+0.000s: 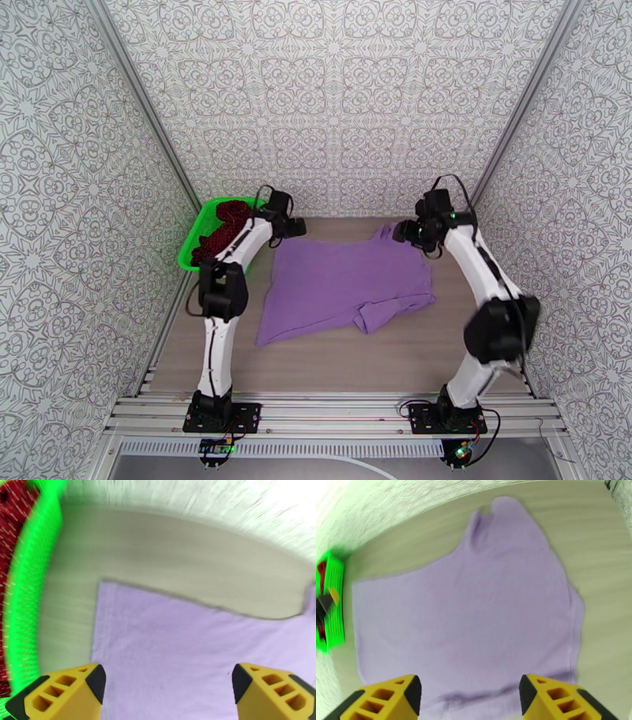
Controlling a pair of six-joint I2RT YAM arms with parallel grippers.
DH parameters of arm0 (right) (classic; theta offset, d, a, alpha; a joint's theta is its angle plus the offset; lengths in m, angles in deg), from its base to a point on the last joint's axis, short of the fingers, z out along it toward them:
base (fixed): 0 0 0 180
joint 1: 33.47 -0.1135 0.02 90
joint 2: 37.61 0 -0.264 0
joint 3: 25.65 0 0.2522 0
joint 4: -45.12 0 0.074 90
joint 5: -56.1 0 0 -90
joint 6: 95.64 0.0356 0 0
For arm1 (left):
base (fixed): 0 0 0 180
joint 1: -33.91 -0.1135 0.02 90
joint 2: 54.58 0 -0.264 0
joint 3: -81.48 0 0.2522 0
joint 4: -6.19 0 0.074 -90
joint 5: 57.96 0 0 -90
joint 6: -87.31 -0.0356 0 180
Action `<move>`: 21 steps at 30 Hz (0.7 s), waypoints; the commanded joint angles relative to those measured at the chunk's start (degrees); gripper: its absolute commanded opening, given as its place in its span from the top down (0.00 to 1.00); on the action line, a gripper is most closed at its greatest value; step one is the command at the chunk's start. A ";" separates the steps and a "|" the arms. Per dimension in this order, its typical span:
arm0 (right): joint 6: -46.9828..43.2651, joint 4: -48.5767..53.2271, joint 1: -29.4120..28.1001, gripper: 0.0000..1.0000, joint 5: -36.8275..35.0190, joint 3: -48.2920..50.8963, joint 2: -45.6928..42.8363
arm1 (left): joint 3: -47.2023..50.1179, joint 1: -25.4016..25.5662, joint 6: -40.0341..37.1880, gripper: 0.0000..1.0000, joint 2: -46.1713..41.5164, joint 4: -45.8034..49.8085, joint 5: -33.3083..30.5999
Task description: Fold and stack the mixed laundry pile
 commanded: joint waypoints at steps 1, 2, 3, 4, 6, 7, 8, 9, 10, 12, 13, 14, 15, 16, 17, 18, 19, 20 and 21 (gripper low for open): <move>1.90 2.37 -9.63 0.33 -7.74 13.04 -0.98 | 8.97 2.73 -0.91 0.10 -8.10 -1.89 0.14; 4.00 1.92 -12.56 0.35 -8.65 16.50 -2.23 | 12.14 3.50 -0.37 0.11 -9.98 -2.45 0.14; 5.94 1.27 -14.94 0.36 -9.13 19.33 -3.28 | 16.01 4.55 0.17 0.12 -11.97 -3.70 0.46; 8.65 0.17 -17.77 0.37 -9.77 22.85 -4.54 | 19.84 5.65 0.79 0.13 -13.73 -5.11 0.56; 12.83 -1.31 -21.31 0.38 -10.77 27.32 -6.10 | 26.21 7.64 2.16 0.16 -15.87 -8.12 0.36; 14.79 -2.32 -22.96 0.39 -10.95 29.52 -6.81 | 28.73 8.53 2.93 0.18 -16.38 -9.78 0.43; 16.66 -3.35 -24.11 0.40 -11.04 31.15 -7.41 | 30.82 9.16 3.55 0.19 -16.44 -11.20 0.37; 18.80 -4.98 -25.38 0.41 -10.59 33.11 -8.12 | 32.40 9.71 4.28 0.19 -16.06 -12.81 0.40; 20.43 -6.40 -26.13 0.43 -10.34 34.44 -8.68 | 33.34 10.01 4.87 0.20 -15.23 -13.88 0.78; 23.66 -9.64 -27.53 0.47 -9.94 36.92 -9.52 | 33.32 10.30 5.47 0.22 -13.10 -14.93 1.31; 24.99 -10.99 -28.00 0.49 -9.89 37.81 -9.62 | 32.98 10.52 5.50 0.22 -11.93 -15.37 1.14; 25.81 -11.74 -28.09 0.50 -9.77 38.28 -9.56 | 32.51 10.78 5.50 0.22 -10.88 -15.68 0.96; 26.66 -12.74 -28.39 0.52 -9.74 38.76 -9.33 | 31.93 10.96 5.43 0.23 -9.61 -15.76 1.01; 27.45 -13.55 -28.50 0.52 -9.93 39.06 -8.98 | 31.25 11.16 5.34 0.23 -8.82 -15.85 0.97; 27.96 -14.20 -28.53 0.52 -9.98 39.29 -8.57 | 30.67 11.33 5.32 0.23 -7.56 -15.78 0.96; 28.30 -14.80 -28.53 0.52 -9.84 39.41 -7.91 | 30.20 11.51 5.36 0.23 -6.53 -15.97 1.06; 28.55 -15.15 -28.53 0.53 -9.97 39.34 -7.10 | 29.97 11.58 5.45 0.23 -5.68 -16.23 1.22; 28.72 -15.45 -28.62 0.53 -10.06 39.32 -6.32 | 29.72 11.62 5.62 0.23 -4.71 -16.35 1.46; 28.93 -15.75 -28.53 0.53 -10.14 39.20 -5.46 | 29.70 11.70 5.76 0.24 -3.88 -16.62 1.75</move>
